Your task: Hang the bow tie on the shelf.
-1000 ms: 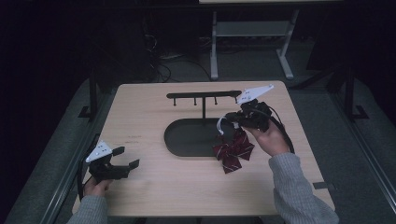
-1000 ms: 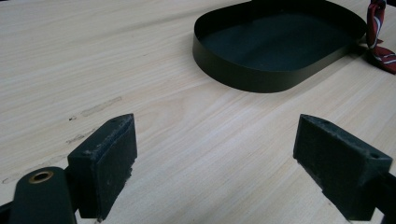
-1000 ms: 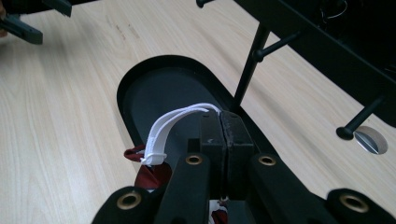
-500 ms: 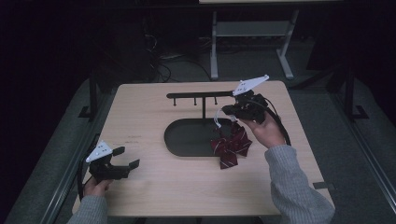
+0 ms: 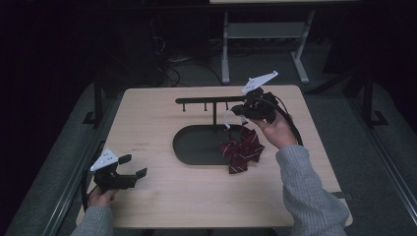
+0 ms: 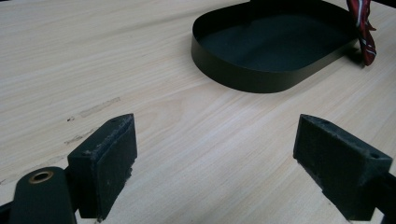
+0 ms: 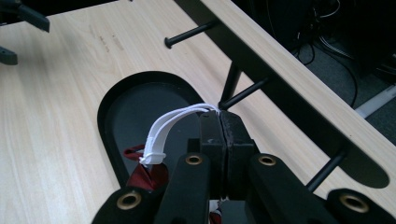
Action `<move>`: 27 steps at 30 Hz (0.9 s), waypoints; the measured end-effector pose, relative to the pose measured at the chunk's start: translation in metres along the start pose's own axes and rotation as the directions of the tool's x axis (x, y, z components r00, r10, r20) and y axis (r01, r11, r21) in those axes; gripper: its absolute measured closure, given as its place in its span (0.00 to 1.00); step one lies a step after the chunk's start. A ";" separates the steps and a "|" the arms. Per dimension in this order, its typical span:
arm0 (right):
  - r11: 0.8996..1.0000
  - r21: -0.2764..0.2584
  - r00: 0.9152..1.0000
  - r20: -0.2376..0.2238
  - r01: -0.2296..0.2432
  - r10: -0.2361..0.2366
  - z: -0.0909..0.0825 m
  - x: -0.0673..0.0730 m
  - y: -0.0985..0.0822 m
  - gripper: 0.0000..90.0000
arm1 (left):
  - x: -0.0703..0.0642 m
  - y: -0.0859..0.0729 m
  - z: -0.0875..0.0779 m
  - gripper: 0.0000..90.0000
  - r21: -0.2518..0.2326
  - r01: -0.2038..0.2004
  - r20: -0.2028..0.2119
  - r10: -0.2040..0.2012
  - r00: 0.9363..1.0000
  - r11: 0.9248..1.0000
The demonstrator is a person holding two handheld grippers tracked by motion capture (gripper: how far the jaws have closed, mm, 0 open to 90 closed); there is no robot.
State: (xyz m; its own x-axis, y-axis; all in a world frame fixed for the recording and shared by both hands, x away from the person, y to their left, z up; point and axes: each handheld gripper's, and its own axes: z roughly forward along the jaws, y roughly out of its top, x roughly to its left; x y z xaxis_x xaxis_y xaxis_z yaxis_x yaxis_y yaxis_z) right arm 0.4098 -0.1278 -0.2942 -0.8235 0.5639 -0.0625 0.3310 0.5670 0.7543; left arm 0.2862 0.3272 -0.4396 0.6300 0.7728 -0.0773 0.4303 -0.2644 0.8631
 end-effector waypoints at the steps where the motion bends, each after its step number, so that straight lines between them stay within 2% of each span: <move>1: 1.000 0.001 1.000 0.003 0.008 -0.008 0.000 -0.001 0.001 0.98 | 0.000 0.000 0.000 0.14 -0.001 0.002 -0.001 -0.002 1.000 1.000; 7: 1.000 -0.003 1.000 0.013 -0.006 0.006 0.003 -0.007 0.006 0.98 | -0.001 0.000 0.000 0.14 -0.002 0.007 0.003 -0.007 1.000 1.000; 13: 1.000 0.018 1.000 0.029 -0.005 0.004 0.007 -0.014 0.014 0.98 | -0.001 0.000 0.000 0.14 0.001 0.009 0.004 -0.009 1.000 1.000; 16: 1.000 0.008 0.999 0.030 -0.018 0.017 0.008 -0.016 0.016 0.98 | -0.001 0.000 0.001 0.14 0.000 0.007 0.005 -0.007 1.000 1.000; 27: 0.999 0.025 0.998 0.047 -0.033 0.032 0.017 -0.021 0.020 0.98 | -0.001 0.000 0.000 0.14 -0.004 0.012 0.009 -0.012 1.000 1.000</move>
State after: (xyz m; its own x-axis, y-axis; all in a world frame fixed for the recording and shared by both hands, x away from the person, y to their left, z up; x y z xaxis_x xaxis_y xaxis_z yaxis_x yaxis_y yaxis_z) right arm 0.4410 -0.1180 -0.2888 -0.7901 0.6091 -0.0691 0.3693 0.5629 0.7394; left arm 0.2856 0.3259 -0.4395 0.6307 0.7706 -0.0919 0.4349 -0.2530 0.8642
